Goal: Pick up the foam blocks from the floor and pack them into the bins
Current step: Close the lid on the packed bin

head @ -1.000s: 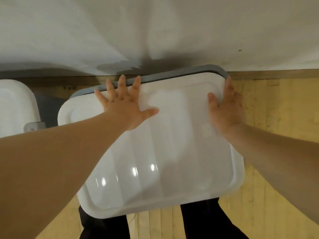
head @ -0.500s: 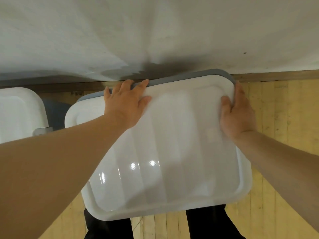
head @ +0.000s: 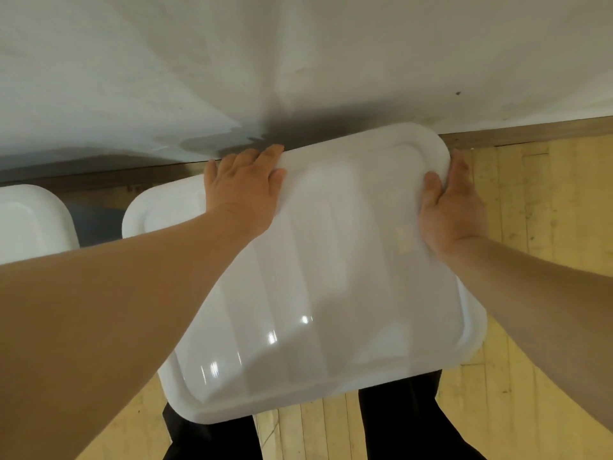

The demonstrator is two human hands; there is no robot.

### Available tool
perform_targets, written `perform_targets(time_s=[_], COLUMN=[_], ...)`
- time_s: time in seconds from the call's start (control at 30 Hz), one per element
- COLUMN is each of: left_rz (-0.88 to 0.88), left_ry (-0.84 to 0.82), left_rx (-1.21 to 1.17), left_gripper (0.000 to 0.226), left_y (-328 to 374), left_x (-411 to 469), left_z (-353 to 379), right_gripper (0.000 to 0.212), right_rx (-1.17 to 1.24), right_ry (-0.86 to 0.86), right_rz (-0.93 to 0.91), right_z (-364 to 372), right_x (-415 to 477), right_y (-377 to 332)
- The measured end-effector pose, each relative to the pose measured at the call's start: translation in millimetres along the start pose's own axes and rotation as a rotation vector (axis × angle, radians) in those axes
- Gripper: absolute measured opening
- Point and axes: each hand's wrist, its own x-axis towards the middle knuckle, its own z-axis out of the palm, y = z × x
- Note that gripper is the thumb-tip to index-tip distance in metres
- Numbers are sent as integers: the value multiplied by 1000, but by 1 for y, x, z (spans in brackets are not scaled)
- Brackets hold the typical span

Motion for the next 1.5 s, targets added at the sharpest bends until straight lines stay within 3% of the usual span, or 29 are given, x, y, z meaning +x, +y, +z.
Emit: perform_targets(time_s=[0.13,0.33,0.43,0.6,0.67,0.77,1.0,1.2,1.3,1.4,1.5], left_rz=[-35,143,67,38,29,24,36,57,70,108,75], left_ry=[-162,-391,-503,-529,-545,-561,-529,-483,-474,-427,-334], left_rx=[54,67,150,160,173,174,164,143,118,83,-73], left_gripper=[68,121,137,137,137,136,137,139,140,128,111], left_y=[4,80,97,100,101,104,103,98,97,91,64], left_x=[-6,-71,-73,-72,-74,-71,-70,-72,-74,-79,-96], left_z=[-9,2,20,22,20,18,21,24,21,14,4], right_gripper=[61,121,123,75,81,91,76,71,70,74,84], right_rx=[39,149,277,238,157,-3,-195,-335,-413,-571,-591], right_ry=[-81,-218,-255,-107,-68,-183,-433,-439,-415,-317,-276], right_rz=[12,316,420,307,246,134,-60,-207,-158,-68,-199], right_z=[-4,-16,-17,-15,-12,-14,-51,-50,-51,-50,-33], right_x=[2,-14,-29,-46,-64,-87,-61,-66,-69,-84,-115], right_y=[2,30,52,52,53,58,83,74,70,54,19])
